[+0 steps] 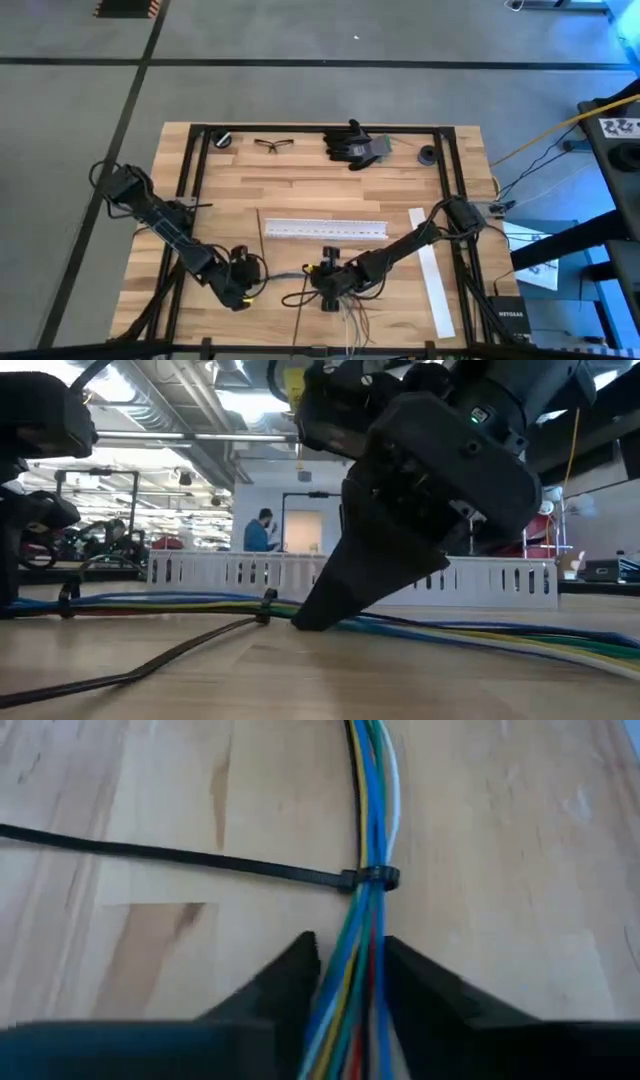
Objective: Ziptie cables
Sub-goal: Put the wrapped cables into the white cable duct
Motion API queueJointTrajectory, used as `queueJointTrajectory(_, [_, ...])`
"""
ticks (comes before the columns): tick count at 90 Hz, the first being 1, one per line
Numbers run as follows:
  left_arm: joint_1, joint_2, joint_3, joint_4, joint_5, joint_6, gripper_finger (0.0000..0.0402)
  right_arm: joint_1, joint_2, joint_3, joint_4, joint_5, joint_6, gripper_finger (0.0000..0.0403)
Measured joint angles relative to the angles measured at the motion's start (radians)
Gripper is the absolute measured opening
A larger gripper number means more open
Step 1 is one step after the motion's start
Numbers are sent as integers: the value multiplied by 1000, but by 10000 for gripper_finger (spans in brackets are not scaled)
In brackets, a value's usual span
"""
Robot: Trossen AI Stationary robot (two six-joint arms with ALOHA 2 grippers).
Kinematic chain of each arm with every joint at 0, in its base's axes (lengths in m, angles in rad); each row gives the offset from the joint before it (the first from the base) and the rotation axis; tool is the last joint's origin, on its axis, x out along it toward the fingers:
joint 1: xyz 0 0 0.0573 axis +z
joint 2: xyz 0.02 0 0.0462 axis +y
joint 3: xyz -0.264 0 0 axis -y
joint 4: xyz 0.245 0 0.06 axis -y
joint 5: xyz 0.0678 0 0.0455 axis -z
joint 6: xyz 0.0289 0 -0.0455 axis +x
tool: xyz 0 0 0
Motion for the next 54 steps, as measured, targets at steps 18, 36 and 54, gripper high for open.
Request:
queueJointTrajectory(18, [2,-67,86,-157,-53,79,8,6,-50,-5,-39,15,-27,11])
queueJointTrajectory(36, [42,-102,150,-281,-87,141,7,5,-137,-12,-171,103,-52,2])
queueJointTrajectory(54, [98,-145,222,-350,-114,288,7,7,-227,0,-320,153,-69,0])
